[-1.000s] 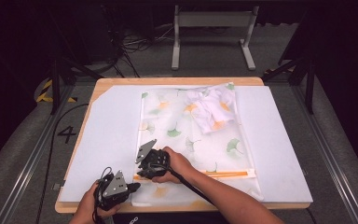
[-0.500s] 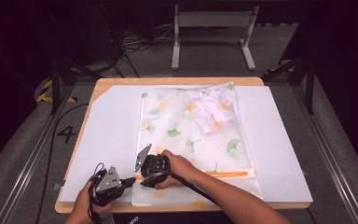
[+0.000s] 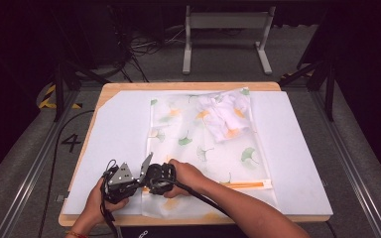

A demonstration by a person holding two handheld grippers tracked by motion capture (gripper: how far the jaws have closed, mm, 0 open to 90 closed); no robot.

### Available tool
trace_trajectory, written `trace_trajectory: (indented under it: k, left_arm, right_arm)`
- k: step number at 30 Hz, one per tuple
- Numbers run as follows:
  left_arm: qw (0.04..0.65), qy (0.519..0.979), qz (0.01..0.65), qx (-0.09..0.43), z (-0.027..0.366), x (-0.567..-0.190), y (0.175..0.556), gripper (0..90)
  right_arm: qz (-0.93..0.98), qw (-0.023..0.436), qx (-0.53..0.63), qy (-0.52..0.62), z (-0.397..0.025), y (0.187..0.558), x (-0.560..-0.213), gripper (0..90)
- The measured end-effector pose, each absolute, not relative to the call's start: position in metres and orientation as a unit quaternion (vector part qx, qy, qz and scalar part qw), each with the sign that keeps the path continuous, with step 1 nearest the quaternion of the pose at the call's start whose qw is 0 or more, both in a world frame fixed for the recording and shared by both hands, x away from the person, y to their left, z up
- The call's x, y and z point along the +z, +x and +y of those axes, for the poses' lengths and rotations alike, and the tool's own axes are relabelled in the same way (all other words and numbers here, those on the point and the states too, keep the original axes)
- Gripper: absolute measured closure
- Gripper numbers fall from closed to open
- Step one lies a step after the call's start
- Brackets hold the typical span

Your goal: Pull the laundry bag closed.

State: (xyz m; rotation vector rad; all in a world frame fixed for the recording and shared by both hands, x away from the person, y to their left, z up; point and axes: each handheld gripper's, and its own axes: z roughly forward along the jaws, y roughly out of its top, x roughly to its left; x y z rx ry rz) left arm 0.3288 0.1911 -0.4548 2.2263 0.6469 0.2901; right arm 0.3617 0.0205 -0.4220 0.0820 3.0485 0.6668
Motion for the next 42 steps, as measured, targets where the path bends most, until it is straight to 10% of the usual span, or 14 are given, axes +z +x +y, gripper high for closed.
trace_trajectory:
  k: [42]
  left_arm:
    - [0.408,0.866,0.269,0.107,0.190,-0.460,0.327,90.0]
  right_arm:
    - [0.989,-0.022,0.144,0.028,0.032,0.371,-0.415,78.9]
